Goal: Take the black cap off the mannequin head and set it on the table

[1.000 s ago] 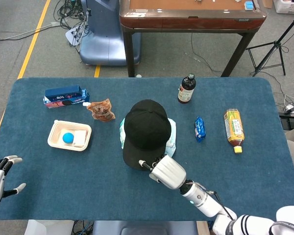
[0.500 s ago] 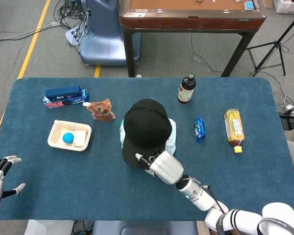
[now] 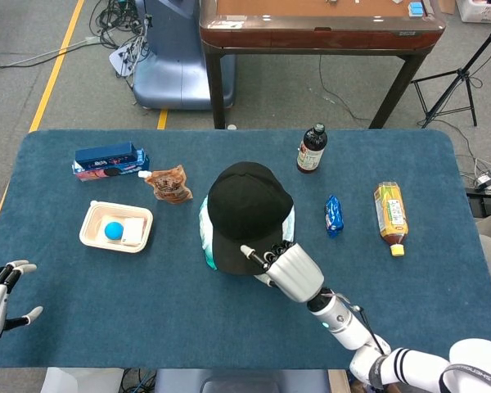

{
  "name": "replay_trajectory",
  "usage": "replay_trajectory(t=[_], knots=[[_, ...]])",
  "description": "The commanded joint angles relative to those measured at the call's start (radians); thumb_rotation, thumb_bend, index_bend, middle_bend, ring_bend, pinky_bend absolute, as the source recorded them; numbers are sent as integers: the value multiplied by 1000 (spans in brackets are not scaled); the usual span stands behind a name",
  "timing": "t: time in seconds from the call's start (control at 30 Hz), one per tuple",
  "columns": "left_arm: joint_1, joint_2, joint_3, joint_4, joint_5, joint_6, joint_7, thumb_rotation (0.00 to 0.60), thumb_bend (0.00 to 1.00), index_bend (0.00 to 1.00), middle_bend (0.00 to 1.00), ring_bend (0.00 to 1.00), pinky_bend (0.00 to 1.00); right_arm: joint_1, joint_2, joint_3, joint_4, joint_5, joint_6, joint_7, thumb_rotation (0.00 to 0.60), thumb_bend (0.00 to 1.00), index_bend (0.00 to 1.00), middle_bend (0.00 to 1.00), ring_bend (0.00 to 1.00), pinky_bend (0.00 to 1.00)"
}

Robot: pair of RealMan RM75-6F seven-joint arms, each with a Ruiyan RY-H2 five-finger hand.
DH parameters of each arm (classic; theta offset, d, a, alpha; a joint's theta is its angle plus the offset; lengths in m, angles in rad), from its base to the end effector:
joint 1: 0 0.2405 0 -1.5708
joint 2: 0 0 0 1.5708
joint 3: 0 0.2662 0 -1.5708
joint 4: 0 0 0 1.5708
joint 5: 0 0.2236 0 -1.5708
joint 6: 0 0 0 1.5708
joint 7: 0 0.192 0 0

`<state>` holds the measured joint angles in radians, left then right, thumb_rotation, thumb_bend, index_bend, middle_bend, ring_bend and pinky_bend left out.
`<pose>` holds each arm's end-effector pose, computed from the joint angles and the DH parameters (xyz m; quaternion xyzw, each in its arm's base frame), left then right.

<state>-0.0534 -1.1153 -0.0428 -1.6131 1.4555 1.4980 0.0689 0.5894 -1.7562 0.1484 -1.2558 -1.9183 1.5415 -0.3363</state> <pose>-0.3398 0.2187 0.1564 -0.5865 -0.3837 -0.3525 0.6201 -0.0740 -0.3065 -0.0155 0.6815 -0.0555 0.6078 0.4039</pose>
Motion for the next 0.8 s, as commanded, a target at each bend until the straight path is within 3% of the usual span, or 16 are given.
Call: replay_trajectory(t=[0.03, 0.37, 0.8], knots=[[-1, -1, -1, 0, -2, -2, 3, 600, 57, 294, 255, 255, 432, -6, 29, 2, -37, 8, 4, -15, 600, 66, 389, 1000, 916, 998], [-1, -1, -3, 0, -7, -4, 2, 600, 57, 294, 255, 255, 432, -8, 80, 5, -118, 39, -31, -61, 600, 312, 416, 1000, 929, 1000], [1, 0, -3, -1, -10, -5, 3, 600, 57, 294, 255, 256, 432, -12, 98, 5, -142, 59, -36, -74, 600, 364, 504, 1000, 941, 1000]])
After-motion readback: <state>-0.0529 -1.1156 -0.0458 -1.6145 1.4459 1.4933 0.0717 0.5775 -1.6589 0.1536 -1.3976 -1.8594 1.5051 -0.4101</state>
